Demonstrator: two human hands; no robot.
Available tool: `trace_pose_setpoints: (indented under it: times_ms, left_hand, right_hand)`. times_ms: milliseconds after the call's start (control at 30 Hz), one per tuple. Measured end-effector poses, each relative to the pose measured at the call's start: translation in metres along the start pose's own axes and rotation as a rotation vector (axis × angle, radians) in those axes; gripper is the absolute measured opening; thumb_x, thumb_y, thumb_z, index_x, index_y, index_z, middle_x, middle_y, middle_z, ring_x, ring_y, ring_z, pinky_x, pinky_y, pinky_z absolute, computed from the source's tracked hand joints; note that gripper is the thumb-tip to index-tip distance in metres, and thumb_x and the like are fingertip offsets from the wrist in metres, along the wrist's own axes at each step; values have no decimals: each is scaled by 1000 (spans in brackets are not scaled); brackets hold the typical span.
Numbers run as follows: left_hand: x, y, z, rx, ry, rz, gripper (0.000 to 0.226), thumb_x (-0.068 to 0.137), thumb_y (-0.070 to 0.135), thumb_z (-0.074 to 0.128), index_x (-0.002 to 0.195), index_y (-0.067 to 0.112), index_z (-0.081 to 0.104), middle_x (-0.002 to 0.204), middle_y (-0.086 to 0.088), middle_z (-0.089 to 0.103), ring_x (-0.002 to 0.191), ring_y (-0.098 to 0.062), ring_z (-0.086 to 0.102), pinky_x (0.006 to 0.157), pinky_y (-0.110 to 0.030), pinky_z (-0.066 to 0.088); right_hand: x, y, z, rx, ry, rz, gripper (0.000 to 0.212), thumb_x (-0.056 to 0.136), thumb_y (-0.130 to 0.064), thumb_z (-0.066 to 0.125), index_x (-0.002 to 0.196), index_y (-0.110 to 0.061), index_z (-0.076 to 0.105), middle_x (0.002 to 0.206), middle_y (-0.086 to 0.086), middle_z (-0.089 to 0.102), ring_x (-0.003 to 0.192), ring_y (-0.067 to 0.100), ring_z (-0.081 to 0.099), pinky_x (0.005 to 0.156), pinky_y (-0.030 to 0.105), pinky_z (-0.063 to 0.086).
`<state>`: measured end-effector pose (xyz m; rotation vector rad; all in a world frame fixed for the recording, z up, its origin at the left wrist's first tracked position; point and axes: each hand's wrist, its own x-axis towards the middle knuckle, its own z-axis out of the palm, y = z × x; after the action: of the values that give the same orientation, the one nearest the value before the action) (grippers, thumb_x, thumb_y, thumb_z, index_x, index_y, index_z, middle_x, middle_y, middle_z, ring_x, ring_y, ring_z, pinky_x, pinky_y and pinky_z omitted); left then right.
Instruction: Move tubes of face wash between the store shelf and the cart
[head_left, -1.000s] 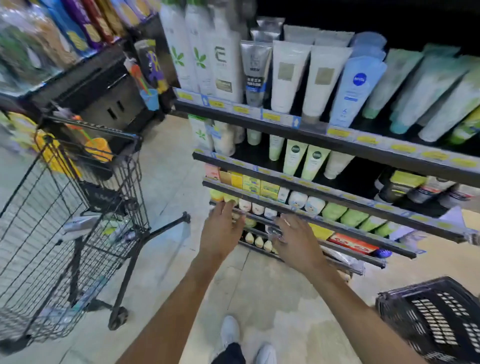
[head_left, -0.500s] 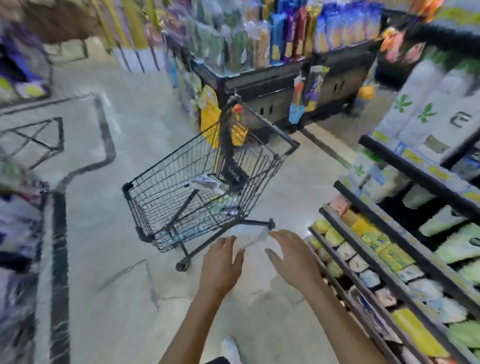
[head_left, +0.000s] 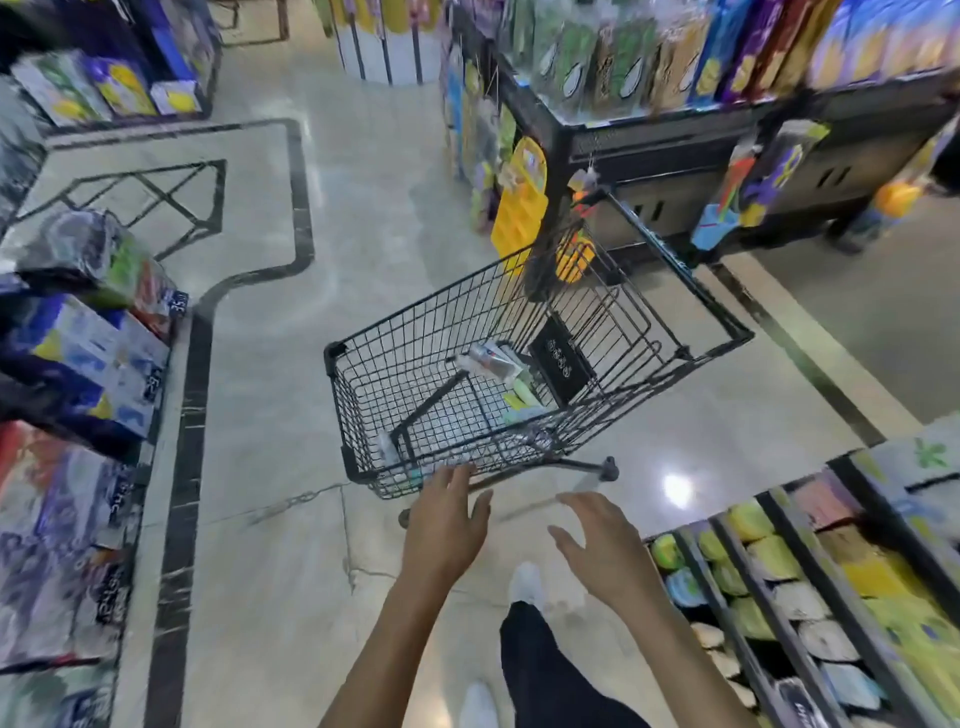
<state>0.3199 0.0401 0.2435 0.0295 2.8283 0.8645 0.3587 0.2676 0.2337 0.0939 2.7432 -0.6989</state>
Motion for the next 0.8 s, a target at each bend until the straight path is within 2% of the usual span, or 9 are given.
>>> trace_pose_setpoints:
  times_ms: [300, 467, 667, 800]
  left_hand:
    - [124, 8, 6, -2, -67, -72, 45, 104, 45, 51, 141, 21, 51, 132, -2, 58, 120, -24, 57, 94, -42, 51]
    - [185, 4, 10, -53, -109, -191, 48, 104, 46, 49, 145, 21, 50, 138, -2, 56, 128, -24, 54, 102, -42, 47]
    - [267, -13, 23, -149, -187, -313, 51, 104, 44, 51, 148, 18, 49, 145, -4, 54, 134, -24, 50, 108, -39, 43]
    - [336, -38, 45, -193, -260, -357, 53, 104, 46, 51, 148, 18, 47, 146, -7, 54, 133, -25, 52, 109, -43, 45]
  right_hand:
    - [150, -5, -46, 55, -67, -7, 49, 102, -45, 54, 148, -28, 49, 152, -7, 46, 140, 18, 42, 111, 35, 40]
    - [246, -29, -76, 18, -97, -39, 44, 101, -38, 59, 144, -28, 53, 141, -5, 53, 126, 19, 52, 91, 29, 41]
    - [358, -43, -73, 47, -182, -16, 45, 100, -31, 60, 144, -24, 53, 142, -1, 52, 127, 23, 52, 94, 34, 45]
    - [428, -34, -45, 78, -243, 91, 44, 100, -35, 60, 142, -23, 53, 139, 4, 54, 121, 27, 57, 93, 36, 47]
